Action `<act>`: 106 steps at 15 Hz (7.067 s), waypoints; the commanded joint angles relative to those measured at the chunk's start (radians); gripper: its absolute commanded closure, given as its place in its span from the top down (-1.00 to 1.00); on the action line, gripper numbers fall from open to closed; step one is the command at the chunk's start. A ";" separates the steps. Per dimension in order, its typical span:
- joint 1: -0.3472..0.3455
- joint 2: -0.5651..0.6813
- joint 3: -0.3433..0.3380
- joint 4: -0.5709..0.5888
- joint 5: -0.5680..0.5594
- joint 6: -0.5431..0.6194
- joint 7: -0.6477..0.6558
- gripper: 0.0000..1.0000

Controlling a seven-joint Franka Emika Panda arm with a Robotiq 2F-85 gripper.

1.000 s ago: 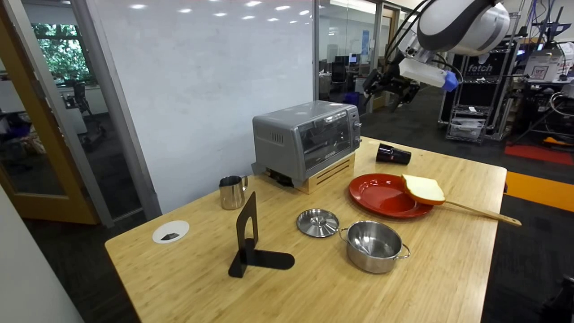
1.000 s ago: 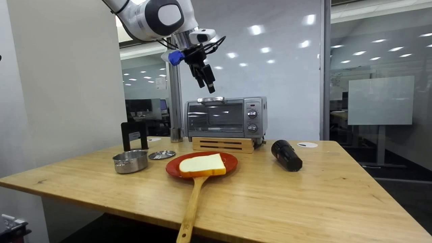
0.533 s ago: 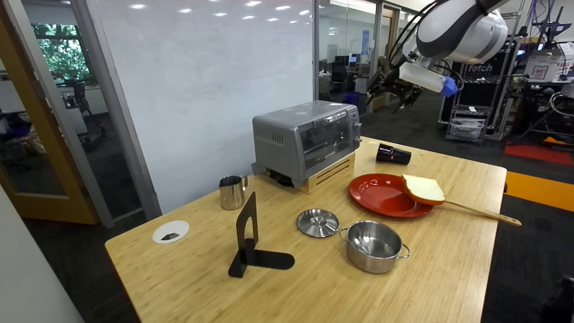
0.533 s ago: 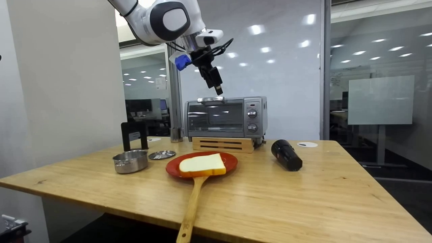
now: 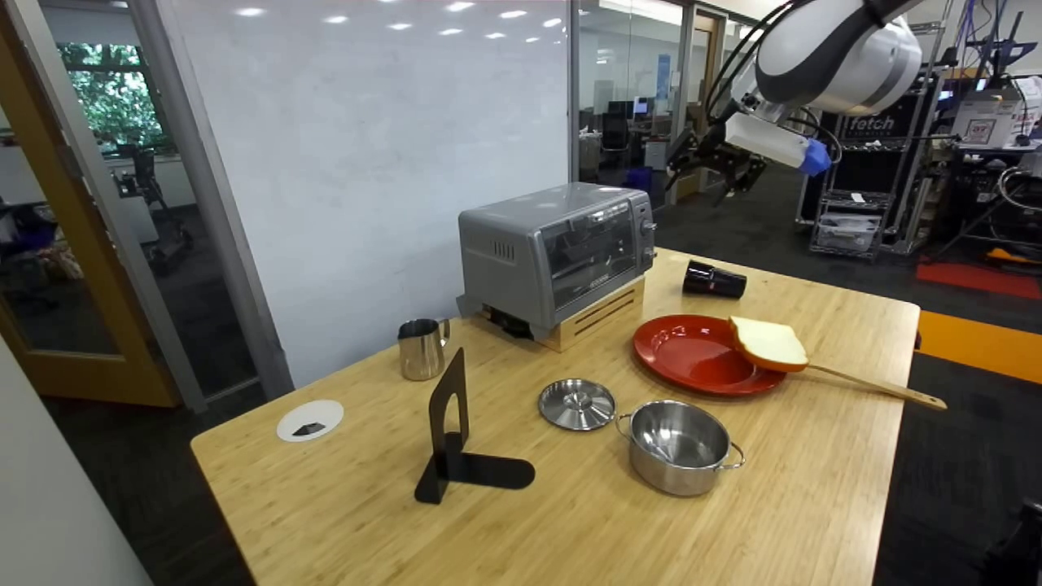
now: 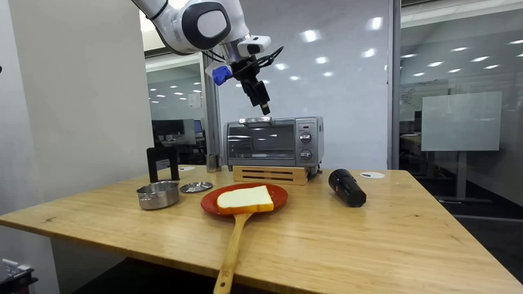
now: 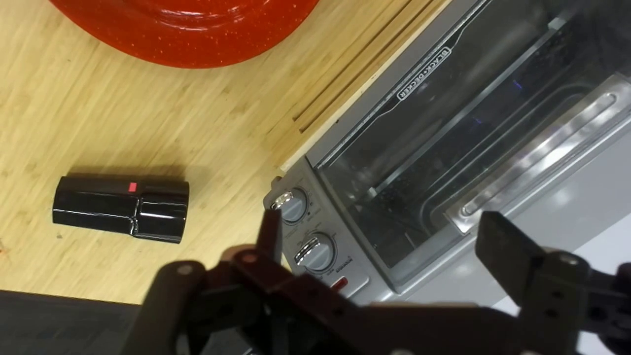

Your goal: Twist the upper knob on the oven

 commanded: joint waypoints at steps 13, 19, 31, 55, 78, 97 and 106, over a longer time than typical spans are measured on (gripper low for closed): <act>-0.325 0.126 0.097 0.095 0.993 -0.076 -0.674 1.00; -0.328 0.253 0.129 0.188 1.145 -0.039 -0.886 1.00; -0.304 0.274 0.154 0.209 1.231 -0.035 -0.919 1.00; -0.304 0.274 0.154 0.209 1.231 -0.034 -0.919 1.00; -0.220 0.439 0.006 0.377 1.892 -0.306 -1.255 1.00; -0.110 0.533 -0.095 0.388 2.082 -0.433 -1.261 1.00; -0.101 0.564 -0.103 0.425 2.140 -0.426 -1.269 1.00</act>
